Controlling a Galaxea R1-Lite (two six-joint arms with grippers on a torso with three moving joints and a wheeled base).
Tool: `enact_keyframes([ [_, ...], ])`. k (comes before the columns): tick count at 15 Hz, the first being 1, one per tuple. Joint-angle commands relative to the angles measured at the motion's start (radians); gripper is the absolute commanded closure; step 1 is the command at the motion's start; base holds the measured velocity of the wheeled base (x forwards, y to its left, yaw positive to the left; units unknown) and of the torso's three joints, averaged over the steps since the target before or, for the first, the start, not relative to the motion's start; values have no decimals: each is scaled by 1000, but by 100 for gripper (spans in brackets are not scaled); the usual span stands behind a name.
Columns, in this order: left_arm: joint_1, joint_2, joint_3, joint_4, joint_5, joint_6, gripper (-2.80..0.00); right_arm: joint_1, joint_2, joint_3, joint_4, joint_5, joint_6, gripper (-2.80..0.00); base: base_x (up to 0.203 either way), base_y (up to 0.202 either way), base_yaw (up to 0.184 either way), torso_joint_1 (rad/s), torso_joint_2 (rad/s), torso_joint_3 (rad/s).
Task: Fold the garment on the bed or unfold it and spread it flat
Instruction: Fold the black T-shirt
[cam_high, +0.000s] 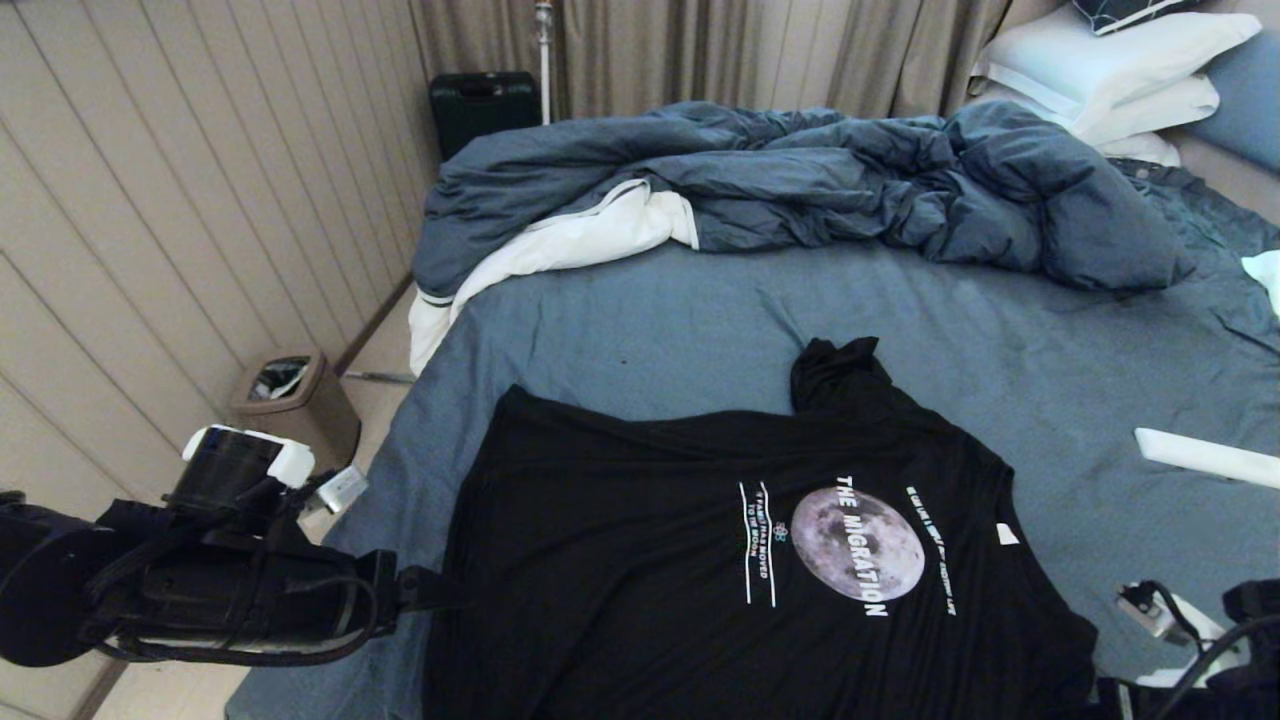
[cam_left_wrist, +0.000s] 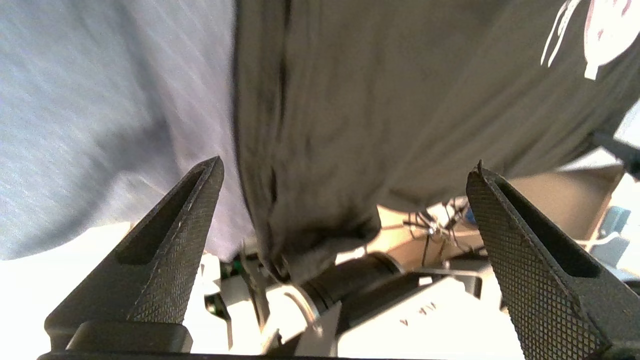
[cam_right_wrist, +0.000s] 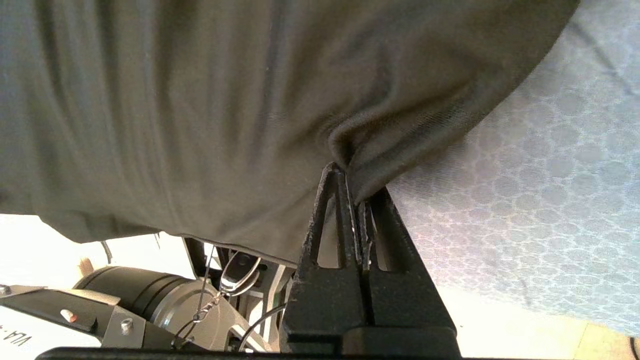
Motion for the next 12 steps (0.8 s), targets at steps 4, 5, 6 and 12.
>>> enact_keyframes([
  [4,-12,-64,46,-12,-5,-23,-280,-5,-6,-1,-3,3,0,0,0,0,0,0,0,0],
  [5,-22,-99,55,-8,-5,-31,-280,-5,-6,-1,-3,3,0,0,0,0,0,0,0,0],
  [6,-43,-127,76,-6,-4,-46,-280,-5,-7,-4,-3,3,-1,0,0,0,0,0,0,0],
  [12,-151,-89,158,-16,2,-85,-280,-14,-7,2,-3,11,-1,0,0,0,0,0,0,0],
])
